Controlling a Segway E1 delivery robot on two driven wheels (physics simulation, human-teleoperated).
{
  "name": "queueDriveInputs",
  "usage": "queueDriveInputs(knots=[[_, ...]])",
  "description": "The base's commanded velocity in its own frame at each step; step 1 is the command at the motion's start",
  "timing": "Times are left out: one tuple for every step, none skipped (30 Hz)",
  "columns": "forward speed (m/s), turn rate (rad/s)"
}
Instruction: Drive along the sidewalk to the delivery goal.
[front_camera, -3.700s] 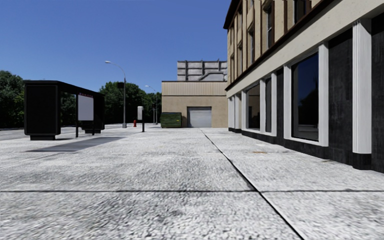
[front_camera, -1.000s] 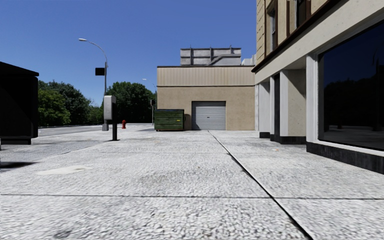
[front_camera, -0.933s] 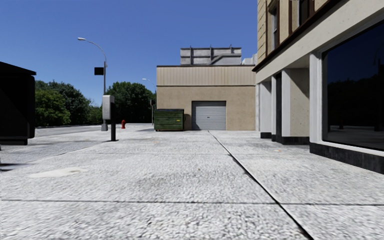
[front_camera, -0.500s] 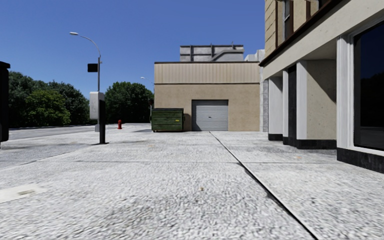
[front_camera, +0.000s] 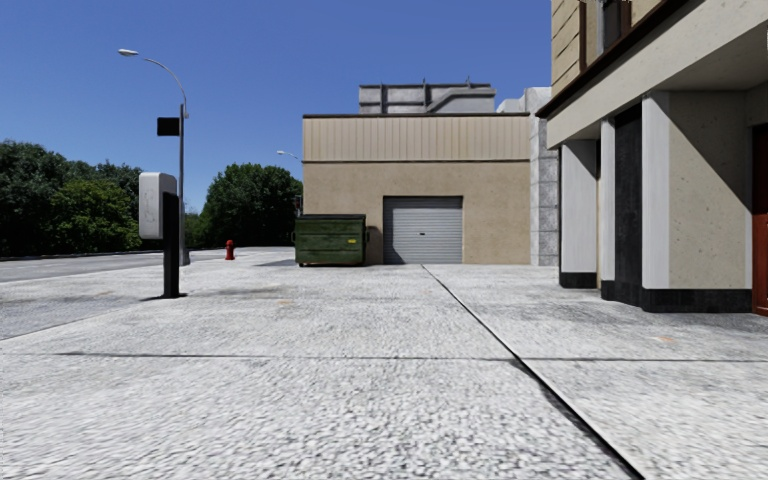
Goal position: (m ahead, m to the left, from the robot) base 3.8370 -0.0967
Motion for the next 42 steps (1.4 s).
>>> queueDriveInputs(knots=[[2.0,0.0],[2.0,0.0],[2.0,0.0],[2.0,0.0],[2.0,0.0],[2.0,0.0],[2.0,0.0],[2.0,0.0],[2.0,0.0],[2.0,0.0],[2.0,0.0],[2.0,0.0],[2.0,0.0],[2.0,0.0],[2.0,0.0],[2.0,0.0],[2.0,0.0],[2.0,0.0],[2.0,0.0],[2.0,0.0],[2.0,0.0],[2.0,0.0],[2.0,0.0],[2.0,0.0],[2.0,0.0],[2.0,0.0],[2.0,0.0],[2.0,0.0],[2.0,0.0],[2.0,0.0],[2.0,0.0],[2.0,0.0],[2.0,0.0],[2.0,0.0],[2.0,0.0],[2.0,0.0],[2.0,0.0],[2.0,0.0],[2.0,0.0],[2.0,0.0],[2.0,0.0],[2.0,0.0]])
